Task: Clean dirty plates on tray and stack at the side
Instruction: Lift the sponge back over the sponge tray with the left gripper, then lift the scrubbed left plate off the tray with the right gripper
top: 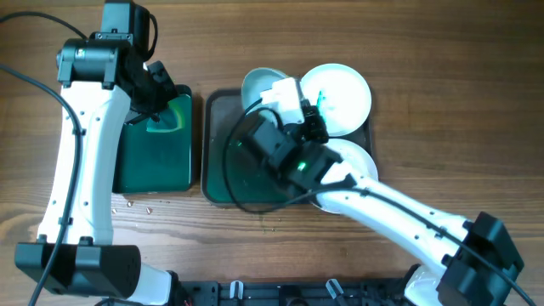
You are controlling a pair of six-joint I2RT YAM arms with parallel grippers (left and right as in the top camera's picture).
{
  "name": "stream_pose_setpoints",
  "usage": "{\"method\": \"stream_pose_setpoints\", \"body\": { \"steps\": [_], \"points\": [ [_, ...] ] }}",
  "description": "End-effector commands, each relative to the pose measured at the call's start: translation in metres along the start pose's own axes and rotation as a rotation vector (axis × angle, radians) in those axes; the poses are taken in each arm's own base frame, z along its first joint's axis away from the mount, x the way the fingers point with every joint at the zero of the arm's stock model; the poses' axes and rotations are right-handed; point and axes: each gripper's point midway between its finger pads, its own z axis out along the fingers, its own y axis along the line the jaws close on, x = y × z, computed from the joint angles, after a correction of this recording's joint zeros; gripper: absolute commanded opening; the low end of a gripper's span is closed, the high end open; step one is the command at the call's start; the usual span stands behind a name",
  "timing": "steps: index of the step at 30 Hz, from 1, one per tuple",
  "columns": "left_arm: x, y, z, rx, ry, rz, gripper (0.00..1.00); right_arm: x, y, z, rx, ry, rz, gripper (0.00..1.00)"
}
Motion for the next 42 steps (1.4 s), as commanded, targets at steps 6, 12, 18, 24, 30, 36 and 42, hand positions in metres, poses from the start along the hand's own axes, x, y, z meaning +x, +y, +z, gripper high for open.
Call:
{"method": "stream_pose_setpoints", "body": {
  "steps": [6, 12, 18, 24, 30, 36, 42],
  "points": [
    [-0.001, -0.001, 0.002, 0.006, 0.005, 0.012, 0.04, -0.04, -0.03, -0.039, 0.256, -0.158, -0.136, 0.04],
    [-0.001, -0.001, 0.002, 0.006, 0.005, 0.012, 0.04, -0.052, -0.038, -0.049, 0.33, -0.176, -0.175, 0.04],
    [-0.001, -0.001, 0.002, 0.006, 0.005, 0.012, 0.04, -0.056, -0.04, -0.05, 0.335, -0.183, -0.152, 0.04],
    [-0.001, -0.001, 0.002, 0.006, 0.004, 0.012, 0.04, -0.056, -0.036, -0.049, 0.312, -0.187, -0.147, 0.04],
    [-0.003, -0.002, 0.002, 0.01, -0.002, 0.01, 0.04, -0.055, -0.029, -0.047, 0.27, -0.192, -0.143, 0.04],
    [-0.004, -0.003, 0.002, 0.014, -0.008, 0.01, 0.04, -0.052, -0.026, -0.045, 0.263, -0.177, -0.224, 0.04],
    [-0.004, -0.003, 0.002, 0.014, -0.008, 0.01, 0.04, -0.052, -0.023, -0.044, 0.244, -0.178, -0.238, 0.04]
  ]
}}
